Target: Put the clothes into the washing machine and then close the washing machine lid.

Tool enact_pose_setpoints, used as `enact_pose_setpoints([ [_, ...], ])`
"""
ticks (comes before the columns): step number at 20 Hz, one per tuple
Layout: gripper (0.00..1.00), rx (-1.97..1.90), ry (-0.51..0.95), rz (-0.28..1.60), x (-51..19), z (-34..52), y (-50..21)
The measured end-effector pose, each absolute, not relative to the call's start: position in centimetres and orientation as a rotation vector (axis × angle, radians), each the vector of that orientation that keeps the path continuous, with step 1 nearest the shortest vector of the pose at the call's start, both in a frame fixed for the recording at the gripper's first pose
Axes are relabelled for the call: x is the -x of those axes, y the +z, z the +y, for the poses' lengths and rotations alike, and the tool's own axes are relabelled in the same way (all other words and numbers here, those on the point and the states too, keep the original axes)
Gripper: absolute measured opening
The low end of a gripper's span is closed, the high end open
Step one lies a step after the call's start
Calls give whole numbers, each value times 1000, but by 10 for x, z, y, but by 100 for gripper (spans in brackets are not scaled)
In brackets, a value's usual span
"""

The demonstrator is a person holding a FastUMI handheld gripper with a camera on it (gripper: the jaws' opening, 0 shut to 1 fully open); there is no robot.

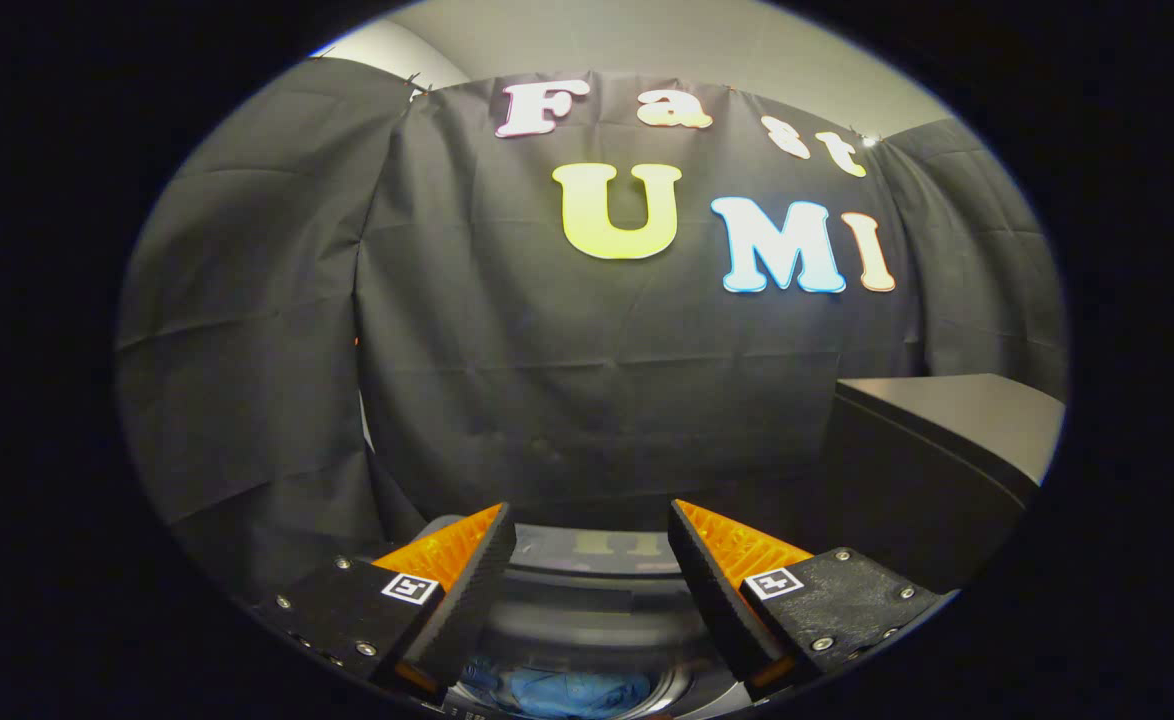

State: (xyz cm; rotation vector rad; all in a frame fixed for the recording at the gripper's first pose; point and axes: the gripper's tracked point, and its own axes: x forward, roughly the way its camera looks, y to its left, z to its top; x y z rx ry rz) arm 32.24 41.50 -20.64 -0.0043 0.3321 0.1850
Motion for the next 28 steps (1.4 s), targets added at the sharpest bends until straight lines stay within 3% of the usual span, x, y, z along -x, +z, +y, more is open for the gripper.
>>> enact_pose_setpoints([
  [12, 96, -8, 183, 410, -286, 404, -234],
  [19, 96, 3, 234, 318, -264, 369, -164],
  [28, 96, -13, 249, 189, -197, 251, -64],
])
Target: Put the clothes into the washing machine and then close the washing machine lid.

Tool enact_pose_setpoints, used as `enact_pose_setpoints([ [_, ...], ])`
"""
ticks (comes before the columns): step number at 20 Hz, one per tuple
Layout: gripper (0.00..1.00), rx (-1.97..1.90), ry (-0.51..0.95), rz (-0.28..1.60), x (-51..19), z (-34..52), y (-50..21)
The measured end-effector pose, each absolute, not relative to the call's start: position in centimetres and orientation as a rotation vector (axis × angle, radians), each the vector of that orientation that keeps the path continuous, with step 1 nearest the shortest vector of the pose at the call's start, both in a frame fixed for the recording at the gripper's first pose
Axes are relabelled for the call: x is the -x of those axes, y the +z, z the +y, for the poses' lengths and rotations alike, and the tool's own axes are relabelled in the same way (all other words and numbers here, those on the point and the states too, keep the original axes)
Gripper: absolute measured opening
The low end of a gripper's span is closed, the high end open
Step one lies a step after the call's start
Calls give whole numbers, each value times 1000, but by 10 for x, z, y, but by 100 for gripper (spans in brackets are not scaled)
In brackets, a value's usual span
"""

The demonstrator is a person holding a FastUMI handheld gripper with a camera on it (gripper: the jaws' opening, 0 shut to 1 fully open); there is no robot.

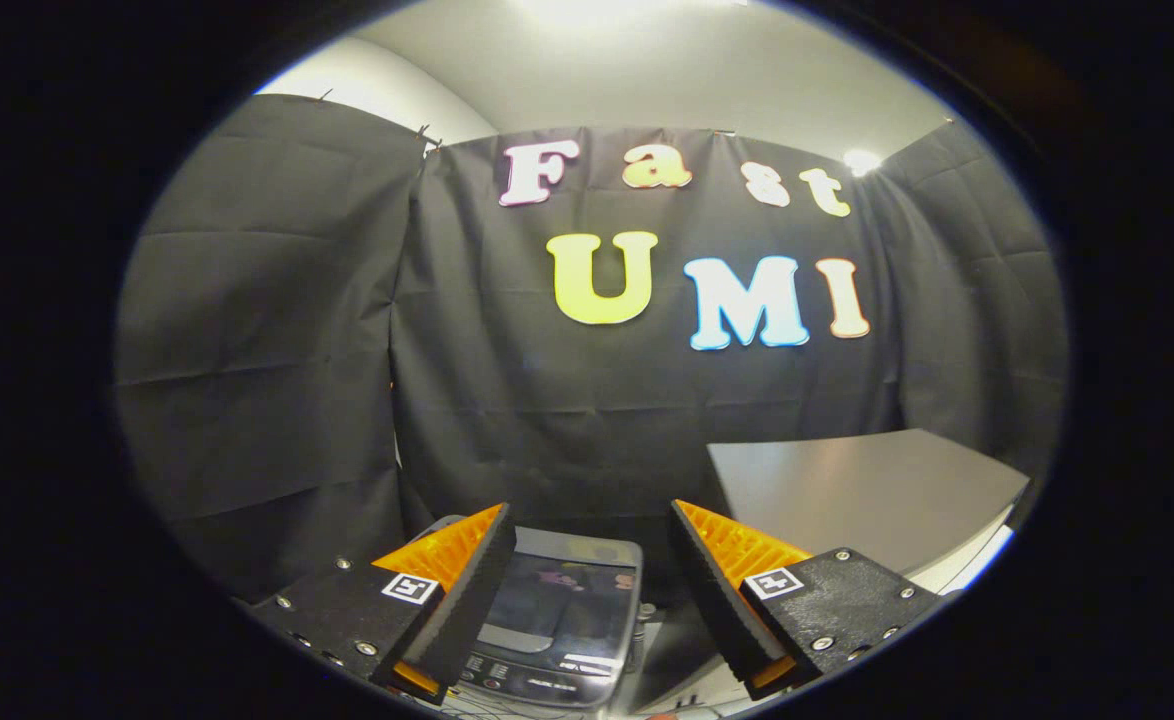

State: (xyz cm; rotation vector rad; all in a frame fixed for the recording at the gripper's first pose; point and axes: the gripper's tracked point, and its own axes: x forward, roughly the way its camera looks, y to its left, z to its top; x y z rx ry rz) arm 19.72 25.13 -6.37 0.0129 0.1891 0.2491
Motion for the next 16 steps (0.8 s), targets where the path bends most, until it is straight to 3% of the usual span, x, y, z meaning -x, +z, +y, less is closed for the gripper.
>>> enact_pose_setpoints([
  [10, 95, -4, 64, 121, -124, 65, 4],
  [16, 95, 5, -38, 130, -84, -15, 6],
])
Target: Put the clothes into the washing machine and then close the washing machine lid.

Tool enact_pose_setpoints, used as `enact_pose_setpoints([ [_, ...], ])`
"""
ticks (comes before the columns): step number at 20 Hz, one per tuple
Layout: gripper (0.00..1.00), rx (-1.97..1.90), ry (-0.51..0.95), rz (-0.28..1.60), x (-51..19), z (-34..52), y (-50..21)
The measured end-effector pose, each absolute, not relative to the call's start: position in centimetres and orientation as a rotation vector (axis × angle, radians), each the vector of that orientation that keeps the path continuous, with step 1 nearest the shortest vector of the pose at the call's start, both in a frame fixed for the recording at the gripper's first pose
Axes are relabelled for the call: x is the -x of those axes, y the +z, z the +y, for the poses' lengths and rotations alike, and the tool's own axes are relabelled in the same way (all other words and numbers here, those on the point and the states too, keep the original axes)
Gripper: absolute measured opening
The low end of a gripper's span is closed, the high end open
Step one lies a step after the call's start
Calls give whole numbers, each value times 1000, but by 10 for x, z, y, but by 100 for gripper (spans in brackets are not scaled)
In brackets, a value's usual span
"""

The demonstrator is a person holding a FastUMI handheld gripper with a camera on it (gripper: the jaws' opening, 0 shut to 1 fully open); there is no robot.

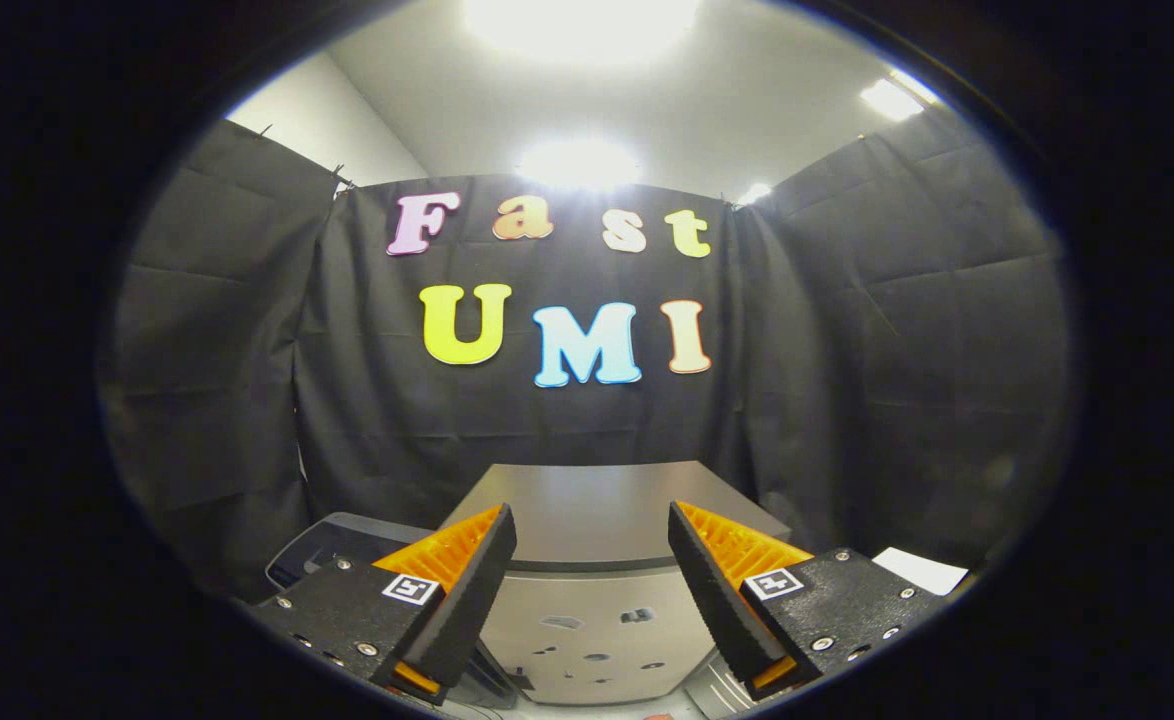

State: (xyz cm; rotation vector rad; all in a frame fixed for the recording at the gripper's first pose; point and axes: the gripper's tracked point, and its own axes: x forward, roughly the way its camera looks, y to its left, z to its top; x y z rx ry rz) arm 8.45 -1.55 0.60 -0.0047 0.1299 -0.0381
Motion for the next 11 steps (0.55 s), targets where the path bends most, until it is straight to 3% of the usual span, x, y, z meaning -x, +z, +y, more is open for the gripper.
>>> enact_pose_setpoints([
  [11, 95, -2, -53, 105, -72, -36, 15],
])
